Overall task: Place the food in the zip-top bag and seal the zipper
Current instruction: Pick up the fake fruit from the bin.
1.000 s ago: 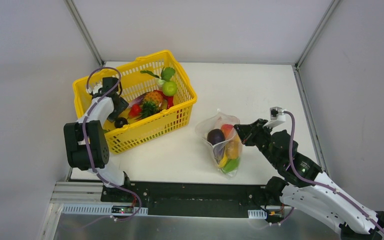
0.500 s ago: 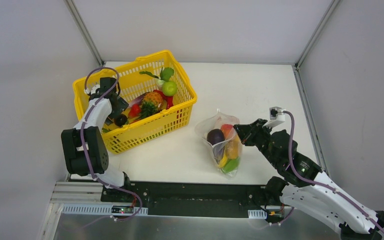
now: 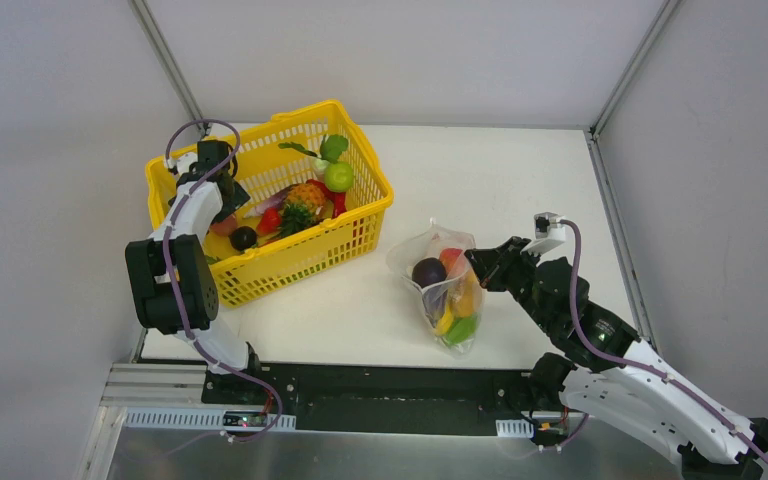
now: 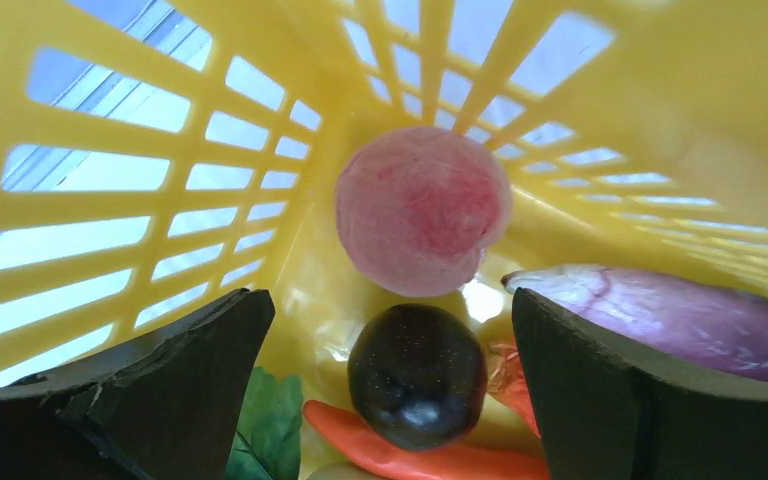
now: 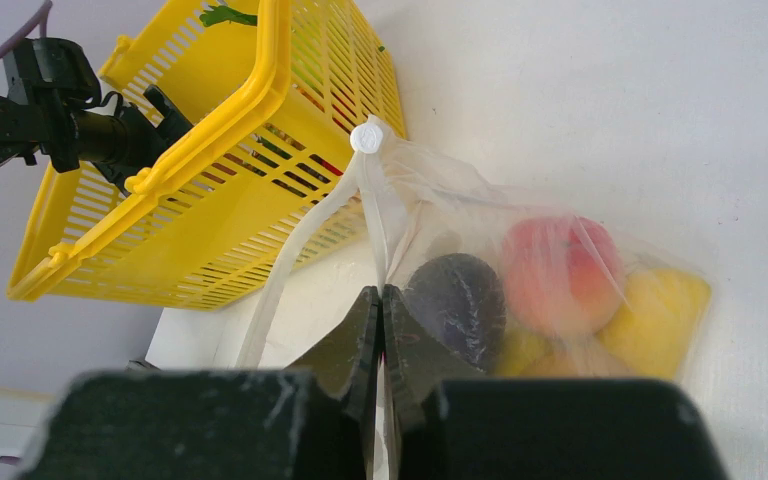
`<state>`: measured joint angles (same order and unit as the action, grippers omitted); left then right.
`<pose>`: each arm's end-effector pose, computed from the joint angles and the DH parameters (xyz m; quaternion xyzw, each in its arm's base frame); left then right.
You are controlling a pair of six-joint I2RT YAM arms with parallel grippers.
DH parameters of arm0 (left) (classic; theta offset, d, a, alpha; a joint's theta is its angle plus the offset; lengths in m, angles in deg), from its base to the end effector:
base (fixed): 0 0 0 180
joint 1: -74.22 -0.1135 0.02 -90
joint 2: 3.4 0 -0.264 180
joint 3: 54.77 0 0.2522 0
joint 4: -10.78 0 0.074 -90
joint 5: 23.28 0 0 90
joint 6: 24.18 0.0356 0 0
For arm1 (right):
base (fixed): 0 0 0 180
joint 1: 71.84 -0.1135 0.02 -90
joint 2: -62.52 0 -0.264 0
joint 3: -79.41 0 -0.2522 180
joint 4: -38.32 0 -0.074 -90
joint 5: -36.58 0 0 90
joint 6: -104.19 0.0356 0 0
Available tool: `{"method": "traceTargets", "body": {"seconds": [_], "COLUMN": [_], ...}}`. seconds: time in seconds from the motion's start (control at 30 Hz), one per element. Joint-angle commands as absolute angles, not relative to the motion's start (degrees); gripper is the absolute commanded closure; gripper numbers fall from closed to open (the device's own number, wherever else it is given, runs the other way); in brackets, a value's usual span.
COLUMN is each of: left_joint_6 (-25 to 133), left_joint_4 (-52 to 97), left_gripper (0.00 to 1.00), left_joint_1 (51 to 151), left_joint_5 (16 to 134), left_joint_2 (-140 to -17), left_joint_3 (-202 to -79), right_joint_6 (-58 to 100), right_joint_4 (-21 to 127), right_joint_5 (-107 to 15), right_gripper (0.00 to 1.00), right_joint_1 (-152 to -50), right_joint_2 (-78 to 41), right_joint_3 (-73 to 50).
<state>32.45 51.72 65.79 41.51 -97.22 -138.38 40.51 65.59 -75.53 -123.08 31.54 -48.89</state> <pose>0.3464 0.0667 0.2495 -0.3961 0.8339 0.1309 0.3613 0.0955 0.0975 0.3264 -0.0334 0.7428 0.2976 0.5988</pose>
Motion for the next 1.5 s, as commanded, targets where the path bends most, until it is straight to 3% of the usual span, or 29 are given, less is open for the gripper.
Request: {"method": "traceTargets", "body": {"seconds": [0.0,0.17,0.23,0.53,0.7,1.2,1.47], "left_joint_6": [38.1,43.5,44.6,49.9,53.4,53.6,51.0], "left_joint_4": [50.7,51.9,52.5,44.8,44.3,51.8,52.2], "left_gripper": [0.01,0.02,0.06,0.64,0.81,0.91,0.99], "left_joint_1": [64.2,62.6,62.6,62.0,64.7,85.4,86.2], "left_joint_5": [41.2,51.0,51.4,63.1,72.0,72.5,68.7], "left_joint_2": [-100.0,-104.7,-105.6,-103.4,-101.2,-99.0,-87.5], "left_joint_3": [-138.2,-140.9,-141.2,-134.5,-135.9,-144.5,-141.3], "right_joint_6": [39.7,40.0,40.3,41.3,41.9,44.0,44.9], "right_joint_4": [63.5,63.6,63.5,63.7,63.5,64.7,65.3], "right_joint_5": [-76.9,-77.0,-76.9,-76.6,-76.7,-76.2,-75.8], "right_gripper": [0.96,0.96,0.96,0.96,0.96,0.96,0.96], "right_joint_1": [-123.1,-123.1,-123.2,-123.1,-123.1,-123.1,-123.2], "right_joint_2": [31.8,32.0,32.0,32.7,32.5,34.4,34.7], "right_joint_3": [-47.0,-47.1,-47.1,-47.2,-47.2,-47.0,-46.8]}}
